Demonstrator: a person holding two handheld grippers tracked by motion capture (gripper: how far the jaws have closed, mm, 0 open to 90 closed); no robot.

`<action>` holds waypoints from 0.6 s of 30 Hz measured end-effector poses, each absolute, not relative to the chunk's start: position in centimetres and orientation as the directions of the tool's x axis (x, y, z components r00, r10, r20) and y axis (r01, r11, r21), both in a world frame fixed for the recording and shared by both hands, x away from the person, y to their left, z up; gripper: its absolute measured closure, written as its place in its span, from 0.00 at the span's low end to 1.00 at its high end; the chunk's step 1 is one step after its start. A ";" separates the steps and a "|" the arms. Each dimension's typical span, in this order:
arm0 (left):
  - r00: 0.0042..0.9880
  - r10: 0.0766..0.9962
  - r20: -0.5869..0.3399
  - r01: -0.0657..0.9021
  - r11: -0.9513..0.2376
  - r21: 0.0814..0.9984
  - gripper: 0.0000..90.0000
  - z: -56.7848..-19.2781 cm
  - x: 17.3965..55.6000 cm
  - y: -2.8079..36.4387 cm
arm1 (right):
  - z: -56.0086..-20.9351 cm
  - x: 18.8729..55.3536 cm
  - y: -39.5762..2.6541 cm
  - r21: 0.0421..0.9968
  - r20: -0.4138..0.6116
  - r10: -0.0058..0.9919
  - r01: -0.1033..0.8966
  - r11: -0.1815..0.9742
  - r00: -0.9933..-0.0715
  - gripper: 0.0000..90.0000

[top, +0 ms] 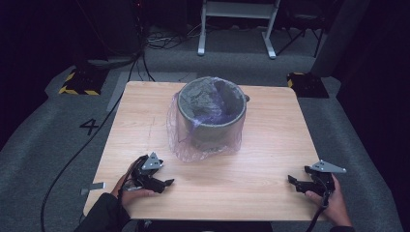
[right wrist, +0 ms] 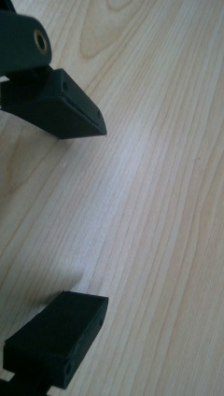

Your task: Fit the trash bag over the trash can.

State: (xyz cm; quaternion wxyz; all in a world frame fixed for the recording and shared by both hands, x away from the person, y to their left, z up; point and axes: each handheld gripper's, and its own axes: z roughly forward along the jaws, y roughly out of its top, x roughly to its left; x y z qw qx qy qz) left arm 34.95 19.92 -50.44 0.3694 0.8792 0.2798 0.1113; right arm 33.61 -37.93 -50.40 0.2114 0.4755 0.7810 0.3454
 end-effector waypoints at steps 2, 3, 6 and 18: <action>0.819 0.574 -0.011 0.409 -0.570 0.712 0.16 -50.4 34.9 19.9 | -50.4 33.6 -38.0 0.740 -0.005 0.893 0.599 0.307 -0.451 0.17; 0.818 0.575 -0.011 0.410 -0.571 0.712 0.16 -50.4 34.9 19.9 | -50.4 33.6 -38.0 0.740 -0.005 0.893 0.599 0.306 -0.451 0.17; 0.818 0.575 -0.008 0.408 -0.570 0.713 0.16 -50.4 34.9 19.9 | -50.4 33.6 -38.0 0.740 -0.005 0.893 0.599 0.306 -0.450 0.17; 0.820 0.572 -0.011 0.409 -0.573 0.710 0.16 -50.4 35.0 19.9 | -50.4 33.7 -38.0 0.740 -0.003 0.902 0.605 0.293 -0.432 0.16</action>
